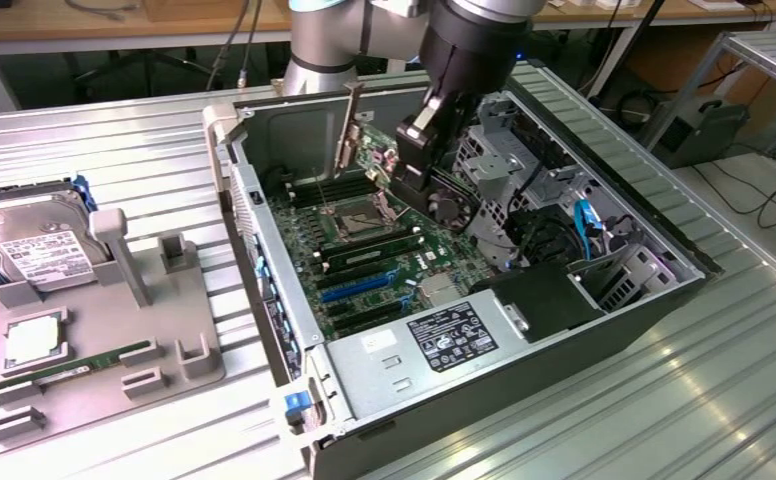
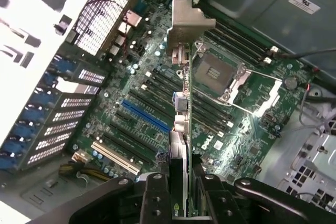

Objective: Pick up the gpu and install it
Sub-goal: 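Insert the gpu into the slot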

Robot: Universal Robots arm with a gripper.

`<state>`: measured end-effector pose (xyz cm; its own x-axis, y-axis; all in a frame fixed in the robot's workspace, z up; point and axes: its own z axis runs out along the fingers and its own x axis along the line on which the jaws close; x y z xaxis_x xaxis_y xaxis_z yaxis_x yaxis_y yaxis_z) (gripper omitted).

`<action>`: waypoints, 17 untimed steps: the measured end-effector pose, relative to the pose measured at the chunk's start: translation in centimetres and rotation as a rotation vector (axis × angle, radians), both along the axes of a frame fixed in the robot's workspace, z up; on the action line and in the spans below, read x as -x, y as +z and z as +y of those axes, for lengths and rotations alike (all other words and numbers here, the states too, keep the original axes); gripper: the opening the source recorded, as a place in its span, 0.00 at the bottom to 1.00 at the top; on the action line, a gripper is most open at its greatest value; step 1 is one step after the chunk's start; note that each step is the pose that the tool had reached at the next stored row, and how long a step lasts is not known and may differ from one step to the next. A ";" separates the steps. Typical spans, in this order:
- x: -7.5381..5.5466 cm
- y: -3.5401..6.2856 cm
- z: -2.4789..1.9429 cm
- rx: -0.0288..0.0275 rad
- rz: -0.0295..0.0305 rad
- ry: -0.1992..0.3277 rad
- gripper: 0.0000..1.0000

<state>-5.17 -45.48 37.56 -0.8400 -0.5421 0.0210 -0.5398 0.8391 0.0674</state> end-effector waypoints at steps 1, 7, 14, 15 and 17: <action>0.0 -0.06 0.00 0.0000 -0.0008 0.018 0.26; 0.0 -0.28 0.00 0.0001 -0.0081 0.131 0.26; 0.0 -0.38 0.00 -0.0021 -0.0210 0.257 0.26; 0.0 -0.40 0.00 -0.0024 -0.0224 0.273 0.26; 0.0 -0.42 0.00 -0.0030 -0.0248 0.303 0.26</action>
<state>-5.17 -45.48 37.14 -0.6400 -0.7684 0.0004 -0.7673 0.6391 0.0533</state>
